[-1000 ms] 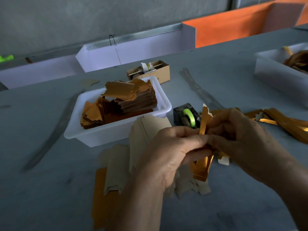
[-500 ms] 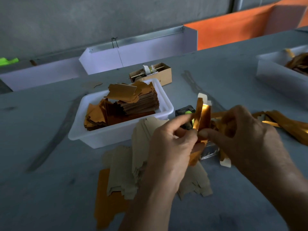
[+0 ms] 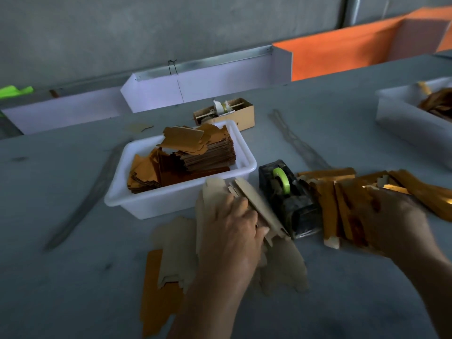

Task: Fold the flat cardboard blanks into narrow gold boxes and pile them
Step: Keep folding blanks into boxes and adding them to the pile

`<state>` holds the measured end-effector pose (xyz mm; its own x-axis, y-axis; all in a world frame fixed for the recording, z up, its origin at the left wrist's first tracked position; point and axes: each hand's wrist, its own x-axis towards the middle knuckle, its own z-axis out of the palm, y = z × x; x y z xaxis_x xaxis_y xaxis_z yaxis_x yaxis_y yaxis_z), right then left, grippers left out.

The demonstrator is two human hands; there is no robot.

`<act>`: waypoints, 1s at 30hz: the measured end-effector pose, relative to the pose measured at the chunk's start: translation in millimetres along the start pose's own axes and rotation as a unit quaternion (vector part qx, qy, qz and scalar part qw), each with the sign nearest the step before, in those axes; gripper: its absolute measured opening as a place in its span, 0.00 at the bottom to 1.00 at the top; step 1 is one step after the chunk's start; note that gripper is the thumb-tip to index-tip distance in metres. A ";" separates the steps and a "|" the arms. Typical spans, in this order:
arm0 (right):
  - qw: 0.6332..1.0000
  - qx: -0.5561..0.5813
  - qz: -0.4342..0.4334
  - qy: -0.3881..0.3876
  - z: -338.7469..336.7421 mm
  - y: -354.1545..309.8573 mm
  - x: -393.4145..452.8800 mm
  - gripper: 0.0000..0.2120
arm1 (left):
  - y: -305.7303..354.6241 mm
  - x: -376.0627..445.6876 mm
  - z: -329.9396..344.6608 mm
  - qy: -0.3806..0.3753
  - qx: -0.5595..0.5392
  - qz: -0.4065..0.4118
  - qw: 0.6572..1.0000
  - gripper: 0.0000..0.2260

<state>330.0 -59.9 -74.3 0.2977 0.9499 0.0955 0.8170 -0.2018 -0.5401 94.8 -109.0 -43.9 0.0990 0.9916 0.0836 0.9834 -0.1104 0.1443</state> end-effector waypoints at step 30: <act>0.897 0.144 -0.408 0.097 38.7 -85.2 -101.2 0.14 | -0.7 3.8 -17.4 0.098 -0.414 -0.180 0.887 0.11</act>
<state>211.1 -129.6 -70.3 -0.2377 0.6891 0.6846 0.6488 0.6371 -0.4160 91.9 -106.3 -26.5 -0.3070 0.9508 0.0422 0.4890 0.1196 0.8641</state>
